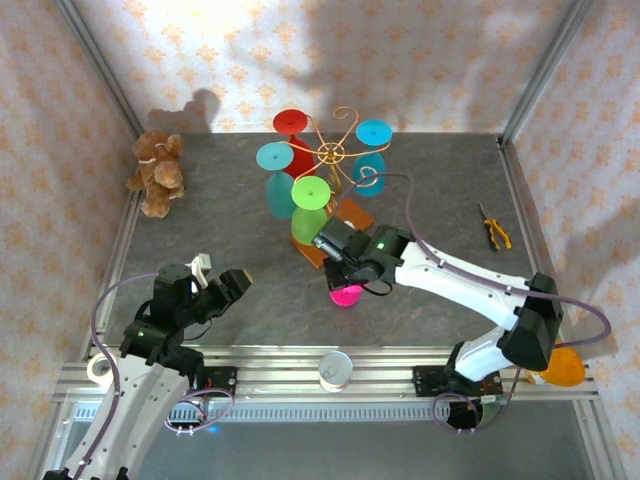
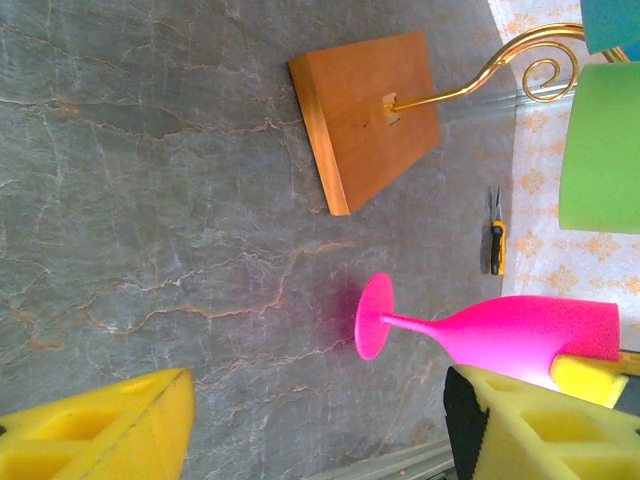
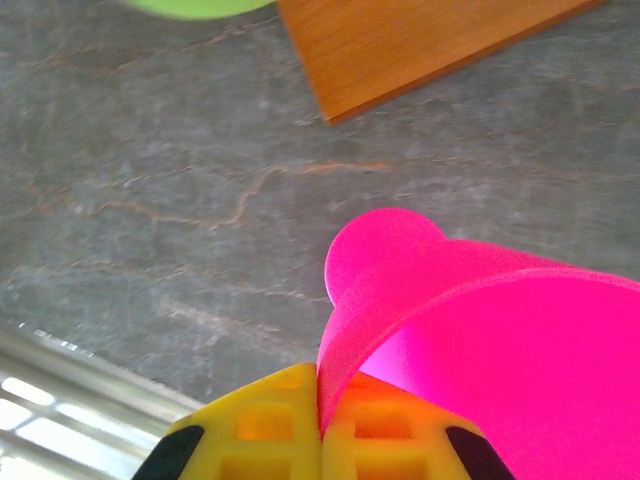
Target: Take the wine glass off the wine glass rack
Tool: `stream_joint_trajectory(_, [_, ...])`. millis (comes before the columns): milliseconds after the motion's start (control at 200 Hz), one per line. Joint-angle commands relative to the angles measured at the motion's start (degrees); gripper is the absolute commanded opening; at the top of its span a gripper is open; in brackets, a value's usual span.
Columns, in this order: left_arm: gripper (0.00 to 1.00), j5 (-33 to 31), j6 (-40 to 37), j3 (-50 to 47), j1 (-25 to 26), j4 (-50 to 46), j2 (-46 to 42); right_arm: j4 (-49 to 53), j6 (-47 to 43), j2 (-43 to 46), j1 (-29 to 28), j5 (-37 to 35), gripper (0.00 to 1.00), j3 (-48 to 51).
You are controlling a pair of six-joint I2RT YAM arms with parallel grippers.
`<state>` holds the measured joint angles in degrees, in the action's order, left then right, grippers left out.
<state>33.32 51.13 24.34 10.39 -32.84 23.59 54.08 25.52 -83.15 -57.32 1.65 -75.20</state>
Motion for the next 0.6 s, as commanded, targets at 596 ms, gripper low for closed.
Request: stream_joint_trajectory(596, [0.66, -2.97, -0.48, 0.54, -0.29, -0.15, -0.57, -2.22, -2.93, 0.57, 8.39, -3.63, 0.0, 2.76])
